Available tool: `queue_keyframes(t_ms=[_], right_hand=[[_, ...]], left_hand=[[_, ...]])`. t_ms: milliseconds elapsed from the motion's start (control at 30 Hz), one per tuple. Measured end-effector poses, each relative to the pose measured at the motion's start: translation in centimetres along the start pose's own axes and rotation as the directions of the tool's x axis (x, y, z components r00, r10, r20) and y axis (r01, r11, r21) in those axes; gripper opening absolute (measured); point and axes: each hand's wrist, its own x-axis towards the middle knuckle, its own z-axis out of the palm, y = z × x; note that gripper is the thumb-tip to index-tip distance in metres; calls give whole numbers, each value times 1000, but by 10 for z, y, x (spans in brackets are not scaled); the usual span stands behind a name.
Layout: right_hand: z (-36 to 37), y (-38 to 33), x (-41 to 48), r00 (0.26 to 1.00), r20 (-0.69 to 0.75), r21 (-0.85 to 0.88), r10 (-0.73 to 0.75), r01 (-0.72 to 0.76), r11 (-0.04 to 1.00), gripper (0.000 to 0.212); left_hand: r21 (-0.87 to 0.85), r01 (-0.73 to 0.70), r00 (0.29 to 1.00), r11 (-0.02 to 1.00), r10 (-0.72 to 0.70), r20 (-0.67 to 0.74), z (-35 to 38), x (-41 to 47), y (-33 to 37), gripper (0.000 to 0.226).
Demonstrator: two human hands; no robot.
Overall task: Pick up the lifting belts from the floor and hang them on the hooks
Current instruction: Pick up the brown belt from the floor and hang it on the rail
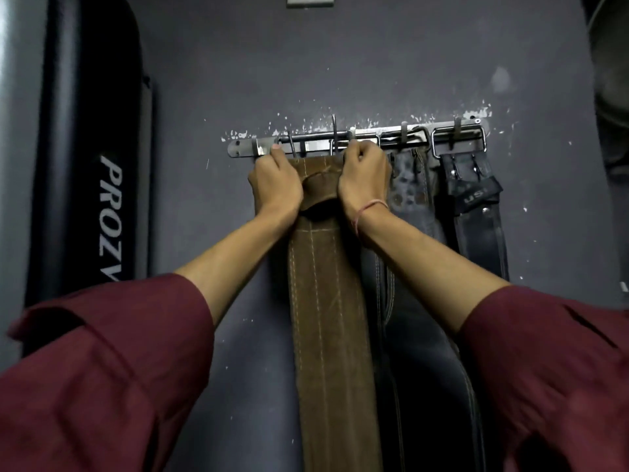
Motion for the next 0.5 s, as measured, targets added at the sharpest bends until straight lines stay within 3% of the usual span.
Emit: queue_keyframes(t_ms=[200,500], right_hand=[[30,1,30,998,-35,3,57,-57,998,49],[35,-2,36,997,-45,-43,65,-67,997,34]], left_hand=[[86,0,999,996,-3,38,13,39,2,49],[48,86,990,995,-91,107,24,60,-6,48]])
